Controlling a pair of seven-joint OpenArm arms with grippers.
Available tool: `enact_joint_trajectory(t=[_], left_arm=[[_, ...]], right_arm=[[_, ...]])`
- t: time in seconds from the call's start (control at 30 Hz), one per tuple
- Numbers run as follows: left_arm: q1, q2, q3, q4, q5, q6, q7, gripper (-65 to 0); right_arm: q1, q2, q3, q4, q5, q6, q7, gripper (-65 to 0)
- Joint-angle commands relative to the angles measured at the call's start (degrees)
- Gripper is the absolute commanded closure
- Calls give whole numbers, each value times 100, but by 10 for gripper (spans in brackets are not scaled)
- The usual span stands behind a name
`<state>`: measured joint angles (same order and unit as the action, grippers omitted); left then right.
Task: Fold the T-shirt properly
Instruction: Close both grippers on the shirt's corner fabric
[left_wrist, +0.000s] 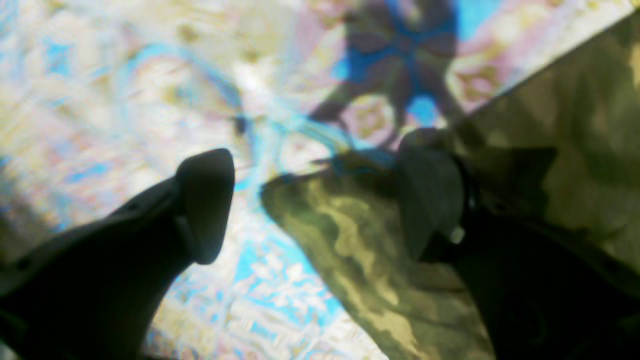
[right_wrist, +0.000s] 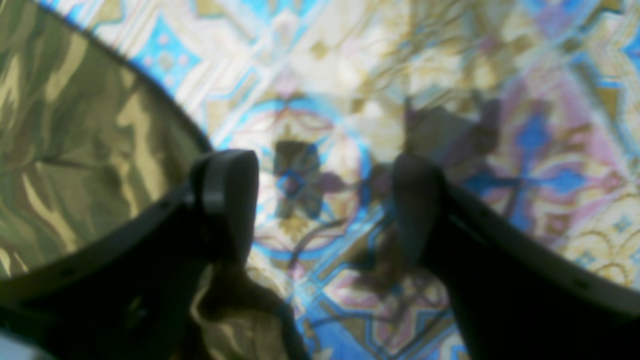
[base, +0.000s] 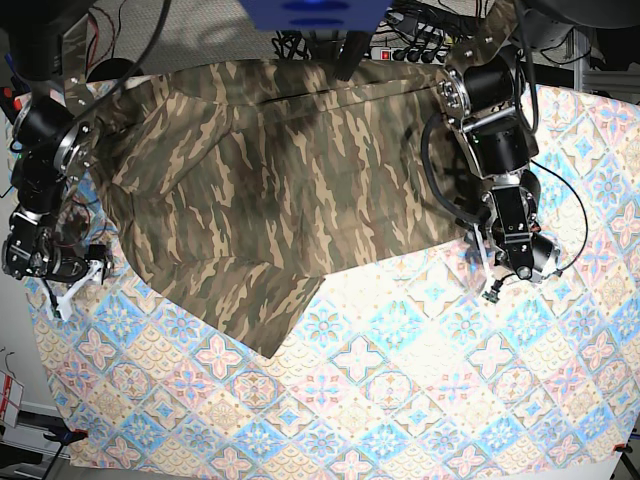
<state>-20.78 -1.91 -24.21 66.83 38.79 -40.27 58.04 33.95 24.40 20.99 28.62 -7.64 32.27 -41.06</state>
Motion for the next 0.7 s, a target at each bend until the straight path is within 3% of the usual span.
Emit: enact_joint_trajectory(t=[0.0,0.27,0.47,0.67], left_arm=[[-169,-7,16,249,3,27,-41,-493],[-81,231,-10,891,442,27,-85,-493],[447,503,16,2157,478,27,-94,-493],[675,495,7,2315,478,27,-94,-493]], right_arm=[[161,34,-3,105,47,4,66,-412],[161,17,-3,342,47,4,-101,-412],[161,17,-3,342,47,21,-101,-412],[152,-97,-451,342,47,267,-92,-412]])
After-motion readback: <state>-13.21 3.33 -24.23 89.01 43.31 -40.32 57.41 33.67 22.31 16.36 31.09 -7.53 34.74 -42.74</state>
